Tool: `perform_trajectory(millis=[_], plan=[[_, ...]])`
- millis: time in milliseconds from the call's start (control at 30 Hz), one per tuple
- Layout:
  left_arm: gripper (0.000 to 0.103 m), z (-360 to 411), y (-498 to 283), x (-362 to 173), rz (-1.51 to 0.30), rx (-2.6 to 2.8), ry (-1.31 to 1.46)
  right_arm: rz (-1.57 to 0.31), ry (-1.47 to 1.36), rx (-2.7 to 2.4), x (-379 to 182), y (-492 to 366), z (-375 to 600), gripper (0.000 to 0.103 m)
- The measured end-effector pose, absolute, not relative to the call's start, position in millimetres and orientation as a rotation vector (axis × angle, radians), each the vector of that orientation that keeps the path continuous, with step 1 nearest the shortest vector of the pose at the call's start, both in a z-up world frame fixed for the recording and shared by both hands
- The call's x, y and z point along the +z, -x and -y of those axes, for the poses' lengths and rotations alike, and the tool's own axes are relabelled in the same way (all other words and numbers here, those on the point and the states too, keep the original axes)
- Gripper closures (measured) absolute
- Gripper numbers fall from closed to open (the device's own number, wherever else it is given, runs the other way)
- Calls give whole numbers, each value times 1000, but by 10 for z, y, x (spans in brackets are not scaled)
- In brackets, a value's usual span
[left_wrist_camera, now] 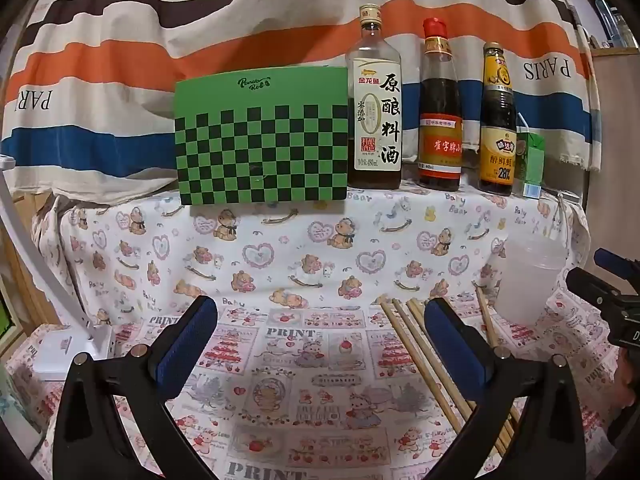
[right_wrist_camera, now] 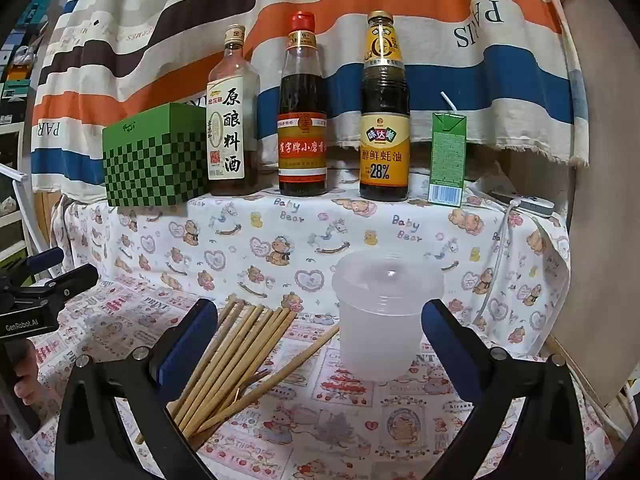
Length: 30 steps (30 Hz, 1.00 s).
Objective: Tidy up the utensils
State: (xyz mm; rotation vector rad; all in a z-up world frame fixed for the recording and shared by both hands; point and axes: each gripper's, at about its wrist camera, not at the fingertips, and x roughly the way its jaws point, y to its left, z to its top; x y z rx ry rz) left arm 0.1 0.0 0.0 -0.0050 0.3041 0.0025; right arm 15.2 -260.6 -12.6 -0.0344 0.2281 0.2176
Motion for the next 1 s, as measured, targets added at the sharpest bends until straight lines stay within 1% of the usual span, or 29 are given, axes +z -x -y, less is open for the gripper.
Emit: perform_trajectory(millis=[1000], plan=[[0,-62,-15,-36,-310,8,0,-227,29,220,-125,-154,2609,0]])
